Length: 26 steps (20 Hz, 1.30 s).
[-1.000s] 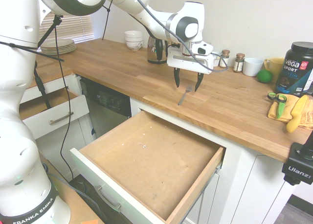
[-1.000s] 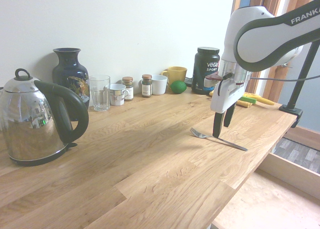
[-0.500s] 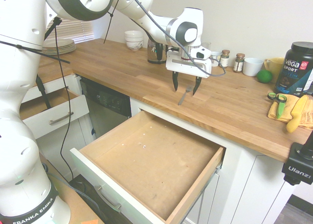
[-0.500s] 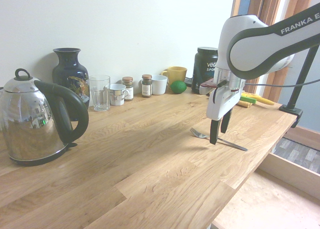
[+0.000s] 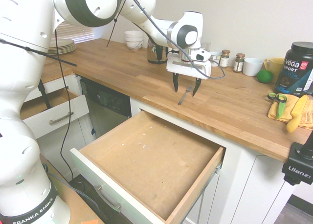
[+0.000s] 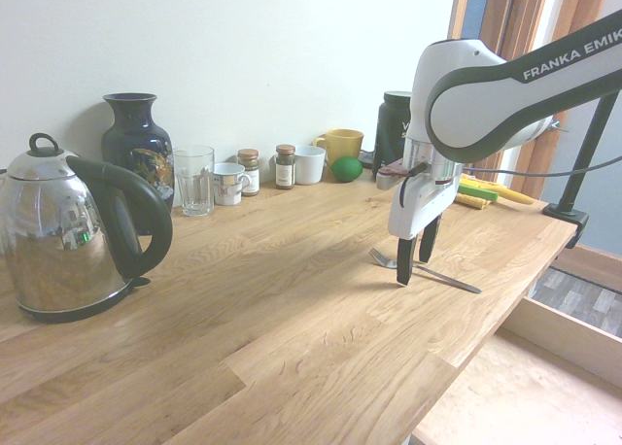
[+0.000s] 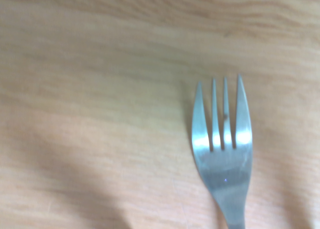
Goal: Put fork in the drawer
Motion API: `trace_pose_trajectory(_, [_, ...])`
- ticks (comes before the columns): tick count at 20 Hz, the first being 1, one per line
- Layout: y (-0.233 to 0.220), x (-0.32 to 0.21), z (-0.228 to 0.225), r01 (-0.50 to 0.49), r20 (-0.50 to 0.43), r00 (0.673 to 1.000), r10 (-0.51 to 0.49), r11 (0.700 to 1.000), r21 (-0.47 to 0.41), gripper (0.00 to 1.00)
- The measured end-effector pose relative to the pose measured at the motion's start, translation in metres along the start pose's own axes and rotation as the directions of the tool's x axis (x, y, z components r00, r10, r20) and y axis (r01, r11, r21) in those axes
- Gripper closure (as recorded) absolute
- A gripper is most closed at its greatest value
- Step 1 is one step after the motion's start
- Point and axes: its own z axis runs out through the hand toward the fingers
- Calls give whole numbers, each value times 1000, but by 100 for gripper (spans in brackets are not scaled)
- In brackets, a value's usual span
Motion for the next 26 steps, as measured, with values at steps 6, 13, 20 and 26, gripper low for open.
trace_pose_trajectory(6, [3, 3, 0, -11, 0, 1000, 11, 1000, -2, 100])
trace_pose_trajectory(13, [4, 4, 0, -17, 2, 1000, 17, 1000, 0, 100])
trace_pose_trajectory(20, [5, 5, 1, -19, 3, 1000, 19, 1000, 0, 100])
trace_pose_trajectory(26, [2, 3, 1, -17, 6, 1000, 17, 1000, 1, 100])
